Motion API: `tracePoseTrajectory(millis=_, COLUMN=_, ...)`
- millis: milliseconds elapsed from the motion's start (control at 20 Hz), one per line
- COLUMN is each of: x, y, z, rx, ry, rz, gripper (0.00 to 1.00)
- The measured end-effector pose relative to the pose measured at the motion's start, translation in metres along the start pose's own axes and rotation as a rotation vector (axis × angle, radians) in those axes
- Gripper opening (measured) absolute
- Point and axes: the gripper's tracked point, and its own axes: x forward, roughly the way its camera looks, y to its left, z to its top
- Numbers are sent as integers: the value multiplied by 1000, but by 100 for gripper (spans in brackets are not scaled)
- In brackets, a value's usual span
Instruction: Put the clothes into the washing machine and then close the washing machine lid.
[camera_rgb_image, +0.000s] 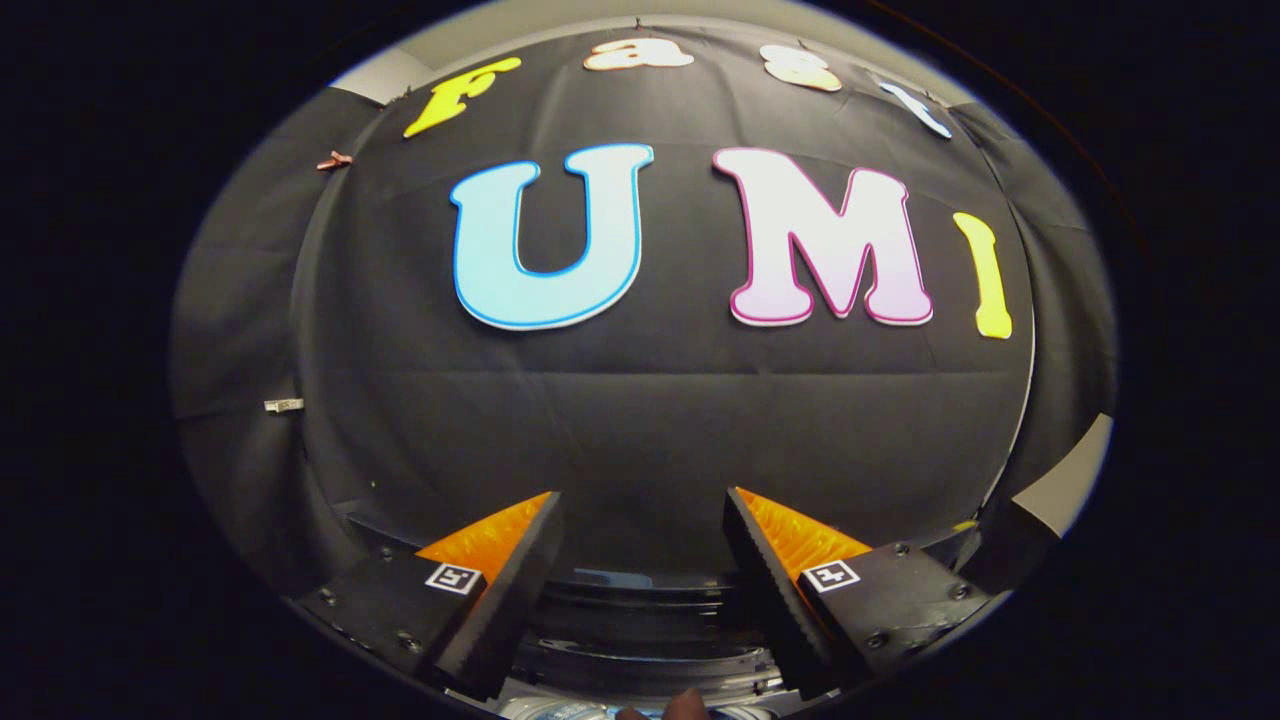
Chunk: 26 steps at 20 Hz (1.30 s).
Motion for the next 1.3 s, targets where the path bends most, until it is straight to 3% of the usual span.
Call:
tracePoseTrajectory(millis=750, x=-86, y=8, z=-11, rx=-17, ry=-40, rz=14, gripper=100)
tracePoseTrajectory(millis=1300, x=-151, y=22, z=-48, rx=-21, ry=5, rz=24, gripper=99)
